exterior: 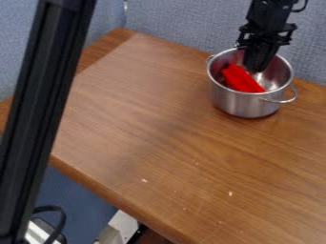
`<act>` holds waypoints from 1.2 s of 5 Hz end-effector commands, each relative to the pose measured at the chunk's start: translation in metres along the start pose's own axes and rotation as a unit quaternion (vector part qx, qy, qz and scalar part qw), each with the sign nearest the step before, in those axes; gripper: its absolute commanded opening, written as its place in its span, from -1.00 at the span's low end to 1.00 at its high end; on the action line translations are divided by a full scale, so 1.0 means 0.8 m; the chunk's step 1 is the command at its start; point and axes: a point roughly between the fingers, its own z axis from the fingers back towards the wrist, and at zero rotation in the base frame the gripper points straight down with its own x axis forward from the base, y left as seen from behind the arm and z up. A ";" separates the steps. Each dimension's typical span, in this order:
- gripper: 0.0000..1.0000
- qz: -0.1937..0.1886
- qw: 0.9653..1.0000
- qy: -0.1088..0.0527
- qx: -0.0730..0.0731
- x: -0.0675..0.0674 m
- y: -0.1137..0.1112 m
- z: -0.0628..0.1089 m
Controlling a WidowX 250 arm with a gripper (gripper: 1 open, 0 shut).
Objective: Put the red object in the metal pot
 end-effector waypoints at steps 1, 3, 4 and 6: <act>1.00 0.000 1.000 -0.011 -0.028 0.006 -0.009 0.031; 1.00 0.001 1.000 -0.011 -0.021 0.006 -0.014 0.042; -1.00 0.004 1.000 -0.010 -0.018 0.003 -0.013 0.049; -1.00 0.011 1.000 -0.013 -0.023 -0.021 0.002 0.051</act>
